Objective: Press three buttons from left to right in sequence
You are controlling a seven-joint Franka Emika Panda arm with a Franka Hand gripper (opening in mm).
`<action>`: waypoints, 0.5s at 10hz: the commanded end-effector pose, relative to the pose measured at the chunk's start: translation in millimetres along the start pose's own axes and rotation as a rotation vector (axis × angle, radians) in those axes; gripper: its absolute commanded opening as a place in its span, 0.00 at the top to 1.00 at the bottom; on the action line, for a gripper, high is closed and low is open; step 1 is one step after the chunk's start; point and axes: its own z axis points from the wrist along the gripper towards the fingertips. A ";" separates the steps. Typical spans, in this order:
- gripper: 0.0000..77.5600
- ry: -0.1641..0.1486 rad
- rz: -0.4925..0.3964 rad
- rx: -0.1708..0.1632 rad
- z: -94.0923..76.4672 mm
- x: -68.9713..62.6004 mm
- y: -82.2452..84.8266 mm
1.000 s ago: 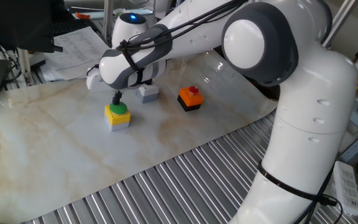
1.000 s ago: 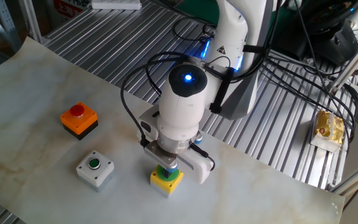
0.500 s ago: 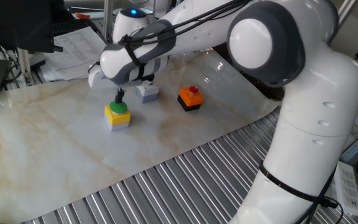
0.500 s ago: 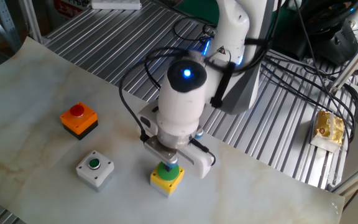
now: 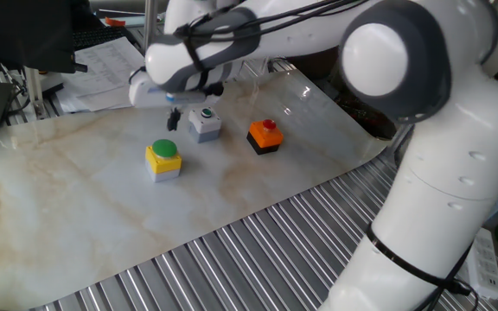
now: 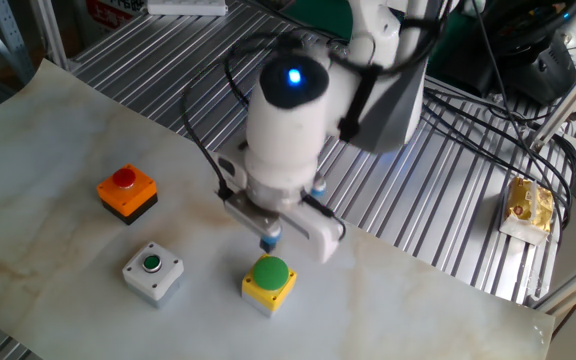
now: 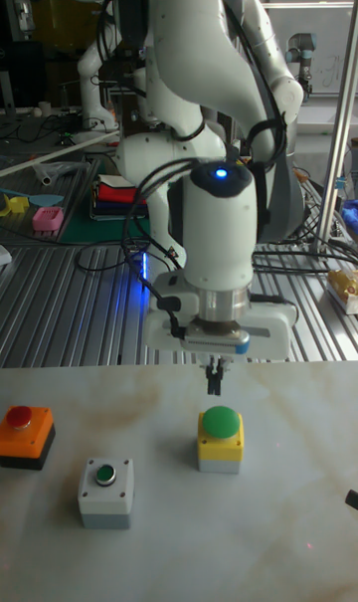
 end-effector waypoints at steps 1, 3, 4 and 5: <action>0.99 0.003 -0.015 0.003 -18.3 2.8 -22.9; 0.99 0.003 -0.024 0.007 -24.3 1.4 -30.0; 0.99 0.008 -0.031 0.010 -28.0 -1.7 -33.8; 0.99 0.016 -0.039 0.011 -31.0 -5.2 -37.4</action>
